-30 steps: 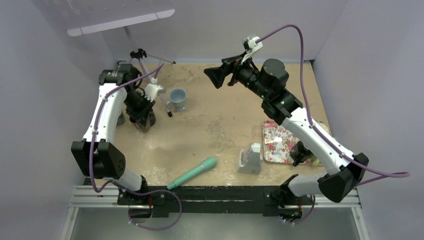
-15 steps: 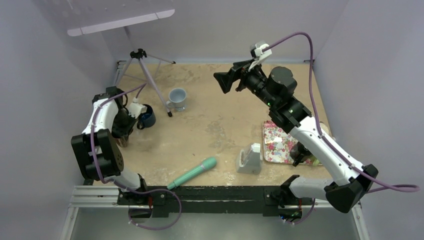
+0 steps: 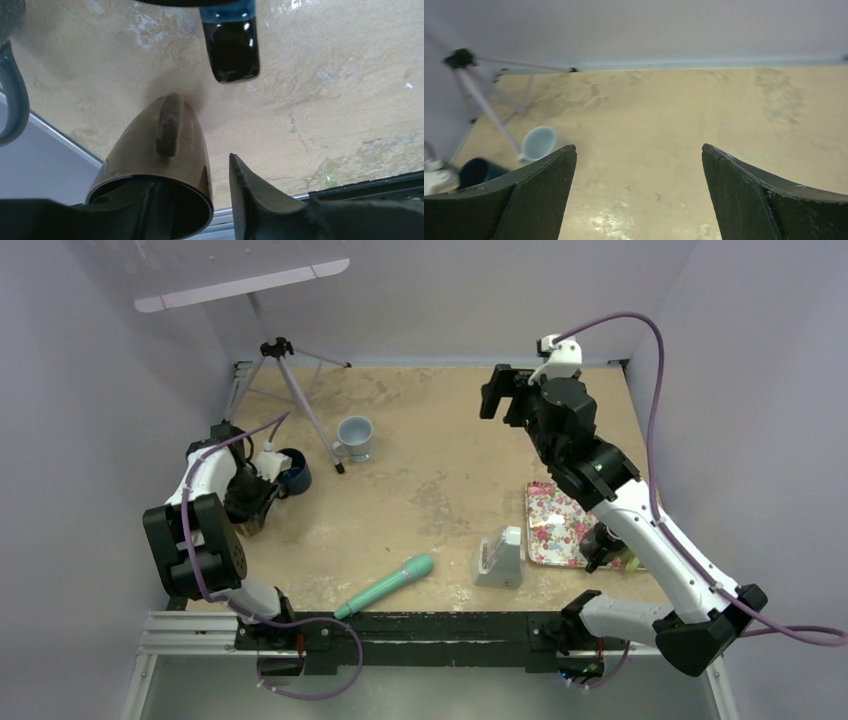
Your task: Turn the mug right side up
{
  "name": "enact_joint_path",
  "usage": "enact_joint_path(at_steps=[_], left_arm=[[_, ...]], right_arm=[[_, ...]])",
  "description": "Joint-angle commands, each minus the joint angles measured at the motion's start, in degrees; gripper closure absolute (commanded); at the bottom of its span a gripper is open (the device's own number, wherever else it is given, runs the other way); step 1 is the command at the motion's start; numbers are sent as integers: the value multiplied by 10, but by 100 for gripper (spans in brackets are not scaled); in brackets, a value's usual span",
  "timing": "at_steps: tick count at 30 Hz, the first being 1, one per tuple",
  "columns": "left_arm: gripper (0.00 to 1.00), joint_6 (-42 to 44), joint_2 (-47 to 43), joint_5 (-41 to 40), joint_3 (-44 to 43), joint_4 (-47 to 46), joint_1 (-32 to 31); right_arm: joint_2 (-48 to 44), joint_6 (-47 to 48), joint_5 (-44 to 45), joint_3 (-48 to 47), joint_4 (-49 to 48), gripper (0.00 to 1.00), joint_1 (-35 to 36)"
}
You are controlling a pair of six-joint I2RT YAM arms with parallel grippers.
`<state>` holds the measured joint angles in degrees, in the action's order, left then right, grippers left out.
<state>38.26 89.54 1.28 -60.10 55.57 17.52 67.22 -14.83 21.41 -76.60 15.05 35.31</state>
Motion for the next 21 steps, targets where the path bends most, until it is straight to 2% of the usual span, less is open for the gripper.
enact_joint_path(at_steps=[1,3,5,10,15,21], left_arm=[[51,-8,-18,35,-40,33,4],[43,-12,-22,45,-67,62,4],[40,-16,-20,51,-96,91,3],[39,-39,-11,72,-166,141,-1],[39,-57,-16,103,-215,180,-27],[39,-71,-32,116,-239,199,-72]], right_arm=[[-17,-99,164,3,116,1,-51],[-29,-136,166,28,149,1,-104],[-46,-184,188,63,182,1,-156],[-102,-220,168,170,188,1,-293],[-150,-262,134,242,175,3,-365],[-147,-203,84,294,106,5,-448]])
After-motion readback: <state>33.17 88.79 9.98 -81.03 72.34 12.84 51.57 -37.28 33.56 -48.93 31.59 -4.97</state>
